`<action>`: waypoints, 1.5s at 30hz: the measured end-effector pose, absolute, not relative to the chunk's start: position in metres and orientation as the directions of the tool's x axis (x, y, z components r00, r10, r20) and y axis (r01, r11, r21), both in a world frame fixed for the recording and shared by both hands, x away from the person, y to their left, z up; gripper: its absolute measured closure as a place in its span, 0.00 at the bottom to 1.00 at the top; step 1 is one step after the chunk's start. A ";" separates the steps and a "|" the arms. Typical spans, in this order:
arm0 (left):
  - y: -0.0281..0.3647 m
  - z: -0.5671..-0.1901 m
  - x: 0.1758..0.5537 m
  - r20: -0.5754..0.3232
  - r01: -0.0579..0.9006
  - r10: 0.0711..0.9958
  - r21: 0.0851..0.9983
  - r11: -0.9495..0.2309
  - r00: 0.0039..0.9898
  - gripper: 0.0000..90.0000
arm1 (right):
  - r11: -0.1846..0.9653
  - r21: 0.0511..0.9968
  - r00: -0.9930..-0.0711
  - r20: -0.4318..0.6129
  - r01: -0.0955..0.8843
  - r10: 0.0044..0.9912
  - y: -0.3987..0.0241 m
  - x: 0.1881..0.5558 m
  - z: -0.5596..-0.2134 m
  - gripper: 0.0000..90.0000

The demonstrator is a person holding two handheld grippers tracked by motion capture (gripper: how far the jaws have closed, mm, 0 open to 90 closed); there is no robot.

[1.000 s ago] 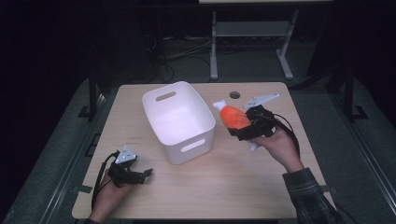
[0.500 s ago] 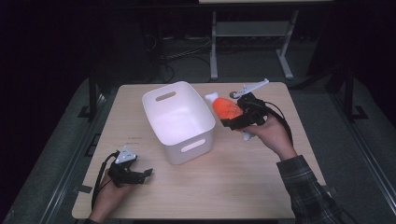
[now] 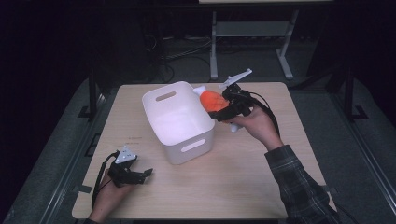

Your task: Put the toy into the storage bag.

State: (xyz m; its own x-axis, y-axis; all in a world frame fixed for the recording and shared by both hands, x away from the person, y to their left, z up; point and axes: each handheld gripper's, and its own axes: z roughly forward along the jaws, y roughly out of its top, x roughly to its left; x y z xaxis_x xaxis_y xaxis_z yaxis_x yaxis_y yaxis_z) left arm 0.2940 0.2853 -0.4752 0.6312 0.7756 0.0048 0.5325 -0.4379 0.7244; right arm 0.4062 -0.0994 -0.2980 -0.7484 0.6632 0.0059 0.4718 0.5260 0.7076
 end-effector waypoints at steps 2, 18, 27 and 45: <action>0.285 -0.475 0.294 0.005 0.533 0.776 0.724 -0.438 0.631 0.15 | 0.528 0.706 -0.748 0.005 0.472 0.664 -0.095 0.408 -0.297 0.21; 0.285 -0.475 0.294 0.005 0.533 0.775 0.724 -0.438 0.632 0.15 | 0.555 0.677 -0.751 -0.006 0.483 0.660 -0.047 0.431 -0.301 0.21; 0.285 -0.475 0.294 0.005 0.533 0.775 0.724 -0.439 0.632 0.15 | 0.568 0.657 -0.744 -0.017 0.495 0.668 -0.028 0.443 -0.311 0.21; 0.285 -0.475 0.294 0.005 0.532 0.775 0.724 -0.439 0.632 0.15 | 0.591 0.634 -0.749 -0.026 0.499 0.661 -0.003 0.448 -0.322 0.21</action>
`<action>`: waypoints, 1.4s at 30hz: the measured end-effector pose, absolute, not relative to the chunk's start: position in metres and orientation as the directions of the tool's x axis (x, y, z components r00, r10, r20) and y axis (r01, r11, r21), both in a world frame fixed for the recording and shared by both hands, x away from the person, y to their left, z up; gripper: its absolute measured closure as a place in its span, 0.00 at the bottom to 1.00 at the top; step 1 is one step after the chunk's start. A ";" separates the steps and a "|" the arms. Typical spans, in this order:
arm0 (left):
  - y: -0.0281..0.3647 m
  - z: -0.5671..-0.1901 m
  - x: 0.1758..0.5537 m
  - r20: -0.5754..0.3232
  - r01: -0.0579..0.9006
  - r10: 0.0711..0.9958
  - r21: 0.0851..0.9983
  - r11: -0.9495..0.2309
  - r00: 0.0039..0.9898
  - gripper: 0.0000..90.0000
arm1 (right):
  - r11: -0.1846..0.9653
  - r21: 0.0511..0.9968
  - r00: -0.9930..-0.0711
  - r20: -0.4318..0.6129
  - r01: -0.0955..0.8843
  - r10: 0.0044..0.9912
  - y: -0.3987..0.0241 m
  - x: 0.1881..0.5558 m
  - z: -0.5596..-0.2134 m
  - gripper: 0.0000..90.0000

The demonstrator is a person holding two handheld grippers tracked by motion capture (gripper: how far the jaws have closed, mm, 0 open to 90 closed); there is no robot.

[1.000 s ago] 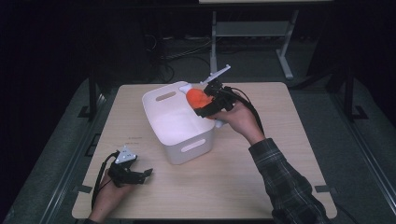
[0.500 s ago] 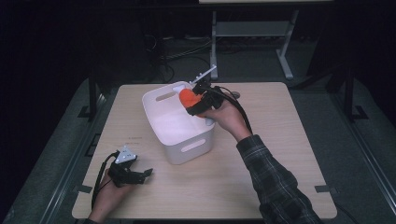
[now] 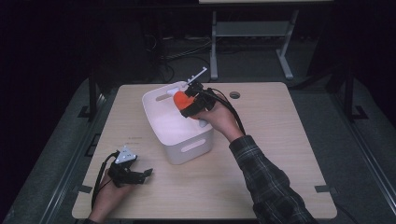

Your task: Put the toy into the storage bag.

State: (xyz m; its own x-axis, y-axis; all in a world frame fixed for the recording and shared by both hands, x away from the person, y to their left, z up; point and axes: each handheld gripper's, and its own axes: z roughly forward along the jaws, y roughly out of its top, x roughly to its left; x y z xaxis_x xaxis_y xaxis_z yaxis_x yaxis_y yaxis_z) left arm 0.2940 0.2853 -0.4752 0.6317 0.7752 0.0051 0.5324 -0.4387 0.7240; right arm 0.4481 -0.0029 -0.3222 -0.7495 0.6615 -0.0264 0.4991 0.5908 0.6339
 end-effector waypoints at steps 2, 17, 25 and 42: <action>0.285 -0.475 0.294 0.005 0.533 0.775 0.724 -0.439 0.632 0.15 | 0.595 0.629 -0.750 -0.029 0.500 0.661 -0.002 0.448 -0.323 0.20; 0.285 -0.475 0.294 0.005 0.532 0.775 0.724 -0.439 0.632 0.15 | 0.604 0.620 -0.758 -0.023 0.501 0.652 0.000 0.449 -0.326 0.16; 0.285 -0.475 0.294 0.005 0.533 0.775 0.724 -0.438 0.632 0.15 | 0.603 0.624 -0.761 -0.021 0.496 0.648 -0.001 0.446 -0.323 0.15; 0.285 -0.475 0.294 0.005 0.533 0.776 0.724 -0.438 0.631 0.15 | 0.567 0.669 -0.747 -0.026 0.481 0.664 -0.049 0.428 -0.309 0.15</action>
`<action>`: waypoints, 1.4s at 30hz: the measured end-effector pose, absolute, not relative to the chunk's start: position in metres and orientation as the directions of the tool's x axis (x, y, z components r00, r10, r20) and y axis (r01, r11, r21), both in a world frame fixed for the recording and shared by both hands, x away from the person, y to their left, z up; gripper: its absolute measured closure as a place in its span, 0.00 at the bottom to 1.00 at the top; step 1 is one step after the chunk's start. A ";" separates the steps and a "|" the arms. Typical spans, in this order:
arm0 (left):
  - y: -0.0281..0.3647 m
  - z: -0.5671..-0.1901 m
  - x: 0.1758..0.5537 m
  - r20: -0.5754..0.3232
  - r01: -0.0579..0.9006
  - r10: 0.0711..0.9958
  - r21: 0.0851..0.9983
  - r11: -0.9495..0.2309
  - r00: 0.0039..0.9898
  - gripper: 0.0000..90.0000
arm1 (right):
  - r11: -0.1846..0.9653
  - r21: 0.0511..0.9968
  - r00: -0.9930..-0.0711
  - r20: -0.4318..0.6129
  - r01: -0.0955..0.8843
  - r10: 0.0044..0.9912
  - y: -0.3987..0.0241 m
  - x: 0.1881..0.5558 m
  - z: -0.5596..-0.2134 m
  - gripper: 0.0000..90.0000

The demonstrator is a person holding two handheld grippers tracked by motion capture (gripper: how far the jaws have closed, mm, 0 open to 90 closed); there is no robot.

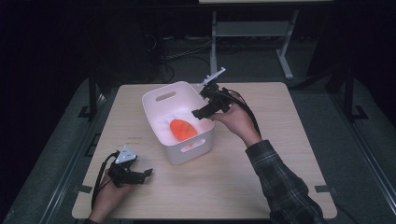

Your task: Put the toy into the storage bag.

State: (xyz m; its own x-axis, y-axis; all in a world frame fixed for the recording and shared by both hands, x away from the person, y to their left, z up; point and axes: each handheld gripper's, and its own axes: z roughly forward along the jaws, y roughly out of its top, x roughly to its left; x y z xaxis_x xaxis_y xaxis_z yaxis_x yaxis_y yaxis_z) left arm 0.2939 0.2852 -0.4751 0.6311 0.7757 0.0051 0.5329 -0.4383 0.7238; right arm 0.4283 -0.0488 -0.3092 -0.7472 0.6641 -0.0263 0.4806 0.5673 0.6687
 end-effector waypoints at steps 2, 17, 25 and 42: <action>0.285 -0.475 0.294 0.005 0.533 0.776 0.724 -0.439 0.631 0.15 | 0.562 0.671 -0.742 -0.026 0.483 0.670 -0.058 0.426 -0.310 0.15; 0.285 -0.475 0.294 0.005 0.533 0.775 0.723 -0.439 0.632 0.15 | 0.515 0.697 -0.705 -0.018 0.500 0.709 -0.119 0.406 -0.320 0.15; 0.285 -0.475 0.294 0.007 0.532 0.774 0.723 -0.441 0.633 0.15 | 0.498 0.701 -0.692 -0.010 0.510 0.722 -0.145 0.392 -0.336 0.15; 0.285 -0.475 0.294 0.005 0.534 0.775 0.722 -0.440 0.632 0.15 | 0.484 0.681 -0.675 0.020 0.549 0.738 -0.179 0.361 -0.389 0.11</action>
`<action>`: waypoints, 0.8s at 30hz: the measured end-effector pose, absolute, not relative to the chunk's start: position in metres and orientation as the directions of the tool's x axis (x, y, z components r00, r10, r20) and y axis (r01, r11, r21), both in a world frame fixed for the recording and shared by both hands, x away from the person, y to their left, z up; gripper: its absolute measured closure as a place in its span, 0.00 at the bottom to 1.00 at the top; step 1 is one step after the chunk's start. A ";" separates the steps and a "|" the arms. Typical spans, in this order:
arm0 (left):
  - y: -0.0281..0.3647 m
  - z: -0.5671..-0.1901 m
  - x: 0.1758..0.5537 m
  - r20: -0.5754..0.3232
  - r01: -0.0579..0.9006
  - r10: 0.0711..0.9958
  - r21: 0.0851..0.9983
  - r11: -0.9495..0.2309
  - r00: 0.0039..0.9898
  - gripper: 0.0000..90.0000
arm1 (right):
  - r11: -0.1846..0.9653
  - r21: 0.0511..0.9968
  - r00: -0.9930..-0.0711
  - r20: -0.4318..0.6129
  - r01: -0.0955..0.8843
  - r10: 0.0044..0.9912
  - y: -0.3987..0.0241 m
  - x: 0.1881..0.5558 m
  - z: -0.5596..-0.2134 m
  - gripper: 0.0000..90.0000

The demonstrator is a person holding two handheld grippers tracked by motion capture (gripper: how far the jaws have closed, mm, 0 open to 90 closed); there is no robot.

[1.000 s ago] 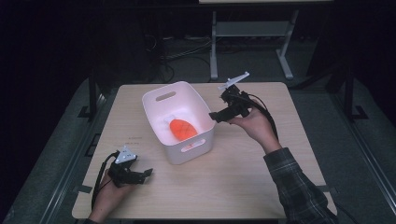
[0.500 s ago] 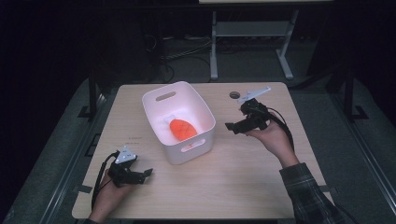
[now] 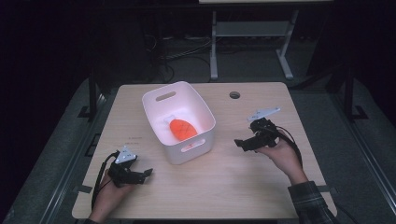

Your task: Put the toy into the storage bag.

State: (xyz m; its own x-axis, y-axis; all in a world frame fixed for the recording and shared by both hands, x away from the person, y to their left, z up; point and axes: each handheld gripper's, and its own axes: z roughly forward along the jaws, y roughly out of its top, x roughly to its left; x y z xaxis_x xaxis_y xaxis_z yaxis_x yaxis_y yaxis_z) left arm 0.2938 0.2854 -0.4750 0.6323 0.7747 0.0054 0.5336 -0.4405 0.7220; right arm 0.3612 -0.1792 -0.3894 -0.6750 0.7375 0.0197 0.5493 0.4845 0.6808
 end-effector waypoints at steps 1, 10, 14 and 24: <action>0.285 -0.475 0.294 0.006 0.533 0.775 0.722 -0.441 0.632 0.15 | 0.480 0.681 -0.672 0.025 0.553 0.740 -0.181 0.359 -0.393 0.11; 0.285 -0.475 0.294 0.005 0.534 0.775 0.722 -0.440 0.632 0.15 | 0.462 0.677 -0.654 0.039 0.573 0.755 -0.200 0.340 -0.419 0.10; 0.286 -0.475 0.294 0.008 0.534 0.773 0.719 -0.445 0.635 0.15 | 0.452 0.683 -0.647 0.039 0.573 0.762 -0.208 0.333 -0.427 0.10; 0.285 -0.475 0.294 0.006 0.532 0.775 0.724 -0.440 0.632 0.15 | 0.435 0.700 -0.624 0.020 0.567 0.781 -0.225 0.316 -0.441 0.09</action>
State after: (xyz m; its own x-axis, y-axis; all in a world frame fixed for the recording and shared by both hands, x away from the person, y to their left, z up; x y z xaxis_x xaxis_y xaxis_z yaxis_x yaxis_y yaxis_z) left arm 0.2938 0.2853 -0.4753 0.6322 0.7748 0.0059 0.5320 -0.4396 0.7237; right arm 0.3161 -0.2245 -0.4409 -0.6238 0.7814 0.0197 0.5669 0.4348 0.6997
